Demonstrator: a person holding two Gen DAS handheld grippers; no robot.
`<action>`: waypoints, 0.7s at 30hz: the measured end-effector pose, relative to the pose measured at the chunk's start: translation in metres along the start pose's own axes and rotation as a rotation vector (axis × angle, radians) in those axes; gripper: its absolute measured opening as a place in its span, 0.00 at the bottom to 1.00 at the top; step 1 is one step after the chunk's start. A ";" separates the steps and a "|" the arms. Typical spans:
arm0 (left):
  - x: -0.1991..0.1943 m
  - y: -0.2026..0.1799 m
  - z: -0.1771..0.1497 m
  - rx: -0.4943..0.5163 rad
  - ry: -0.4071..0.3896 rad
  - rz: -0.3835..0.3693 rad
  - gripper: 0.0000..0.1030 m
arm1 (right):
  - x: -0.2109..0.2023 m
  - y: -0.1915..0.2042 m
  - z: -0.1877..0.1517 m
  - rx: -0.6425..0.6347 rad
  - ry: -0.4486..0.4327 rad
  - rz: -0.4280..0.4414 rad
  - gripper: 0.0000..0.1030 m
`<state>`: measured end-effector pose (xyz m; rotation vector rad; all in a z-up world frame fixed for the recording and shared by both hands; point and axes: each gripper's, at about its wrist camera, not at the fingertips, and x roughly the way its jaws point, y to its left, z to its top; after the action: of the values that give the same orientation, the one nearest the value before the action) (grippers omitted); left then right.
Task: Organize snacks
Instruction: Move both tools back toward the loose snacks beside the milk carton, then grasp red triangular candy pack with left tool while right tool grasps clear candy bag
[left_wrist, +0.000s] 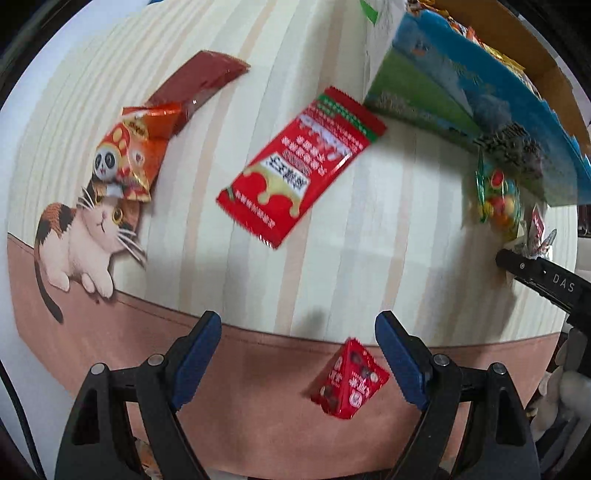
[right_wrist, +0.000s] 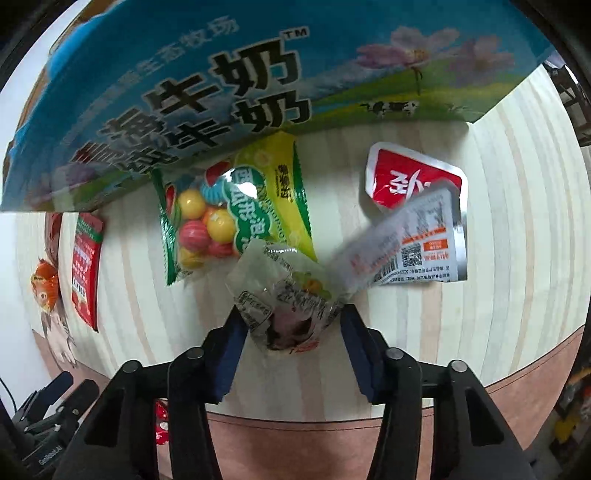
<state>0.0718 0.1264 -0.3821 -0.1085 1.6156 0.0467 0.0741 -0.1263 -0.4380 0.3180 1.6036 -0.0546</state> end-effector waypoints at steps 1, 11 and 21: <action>0.000 0.001 -0.003 0.000 0.003 -0.005 0.83 | -0.001 0.002 -0.004 -0.006 0.000 0.003 0.49; 0.018 -0.005 -0.048 0.029 0.116 -0.105 0.83 | 0.002 0.014 -0.073 -0.054 0.040 0.055 0.44; 0.050 -0.048 -0.071 0.149 0.170 -0.052 0.83 | 0.013 0.023 -0.101 -0.050 0.067 0.072 0.44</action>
<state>0.0034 0.0701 -0.4266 -0.0398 1.7793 -0.1265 -0.0192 -0.0791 -0.4413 0.3417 1.6557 0.0520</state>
